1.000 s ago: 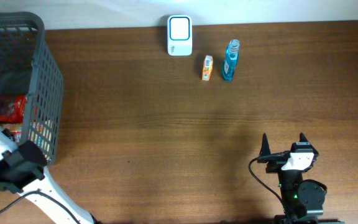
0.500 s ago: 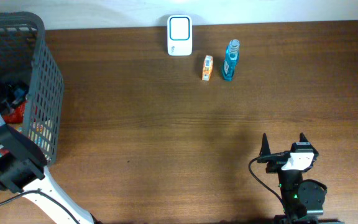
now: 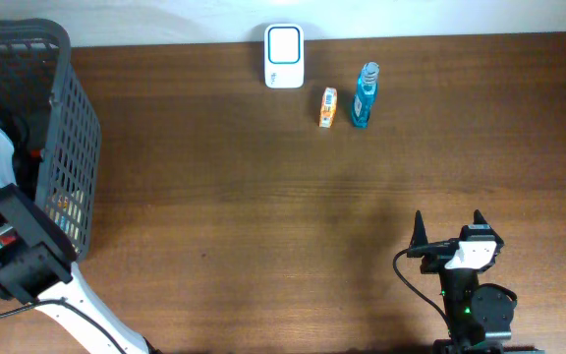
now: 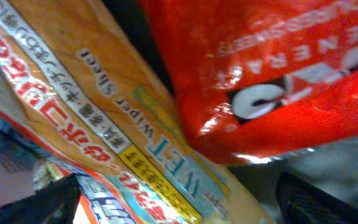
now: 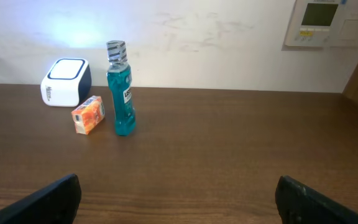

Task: Scan the item barcode
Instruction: 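Return the left gripper to the basket and grasp the yellow snack bag, then carry the yellow bag past the scanner and drop it on the table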

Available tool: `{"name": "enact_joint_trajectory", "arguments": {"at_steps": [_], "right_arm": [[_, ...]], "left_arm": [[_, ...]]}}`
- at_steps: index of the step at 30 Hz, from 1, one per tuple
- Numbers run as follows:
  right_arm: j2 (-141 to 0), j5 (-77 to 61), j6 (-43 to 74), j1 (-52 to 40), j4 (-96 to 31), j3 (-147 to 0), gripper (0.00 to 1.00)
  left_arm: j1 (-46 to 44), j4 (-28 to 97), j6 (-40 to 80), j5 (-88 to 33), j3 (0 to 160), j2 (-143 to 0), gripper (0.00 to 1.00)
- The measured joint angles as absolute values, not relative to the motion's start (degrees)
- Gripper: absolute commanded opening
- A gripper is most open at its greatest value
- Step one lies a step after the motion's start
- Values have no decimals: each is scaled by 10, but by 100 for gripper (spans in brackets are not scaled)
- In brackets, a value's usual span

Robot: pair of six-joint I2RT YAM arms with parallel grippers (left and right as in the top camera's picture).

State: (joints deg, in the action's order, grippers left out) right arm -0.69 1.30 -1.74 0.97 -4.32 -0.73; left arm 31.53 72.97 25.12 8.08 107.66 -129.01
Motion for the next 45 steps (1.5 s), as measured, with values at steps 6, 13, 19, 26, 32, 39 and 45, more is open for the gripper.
{"name": "enact_joint_trajectory", "arguments": {"at_steps": [6,13,19,26,32,39,45], "right_arm": [[-7,13,-17,10,-43,-7,98],[-7,13,-17,10,-43,-7,99],[-7,13,-17,10,-43,-7,98],[-7,13,-17,10,-43,-7,99],[-7,13,-17,10,-43,-7,98],[-7,13,-17,10,-43,-7,98],[-7,13,-17,10,-43,-7,98]], "left_arm": [[317,730,259,98,1077,-1289,10],[316,776,260,86,1114,-1289,0],[316,860,260,29,1269,-1297,0],[316,931,238,-49,1530,-1299,0],[316,969,234,-151,1693,-1299,0],[278,955,229,-322,1788,-1281,0],[192,943,179,-352,1788,-1254,0]]}}
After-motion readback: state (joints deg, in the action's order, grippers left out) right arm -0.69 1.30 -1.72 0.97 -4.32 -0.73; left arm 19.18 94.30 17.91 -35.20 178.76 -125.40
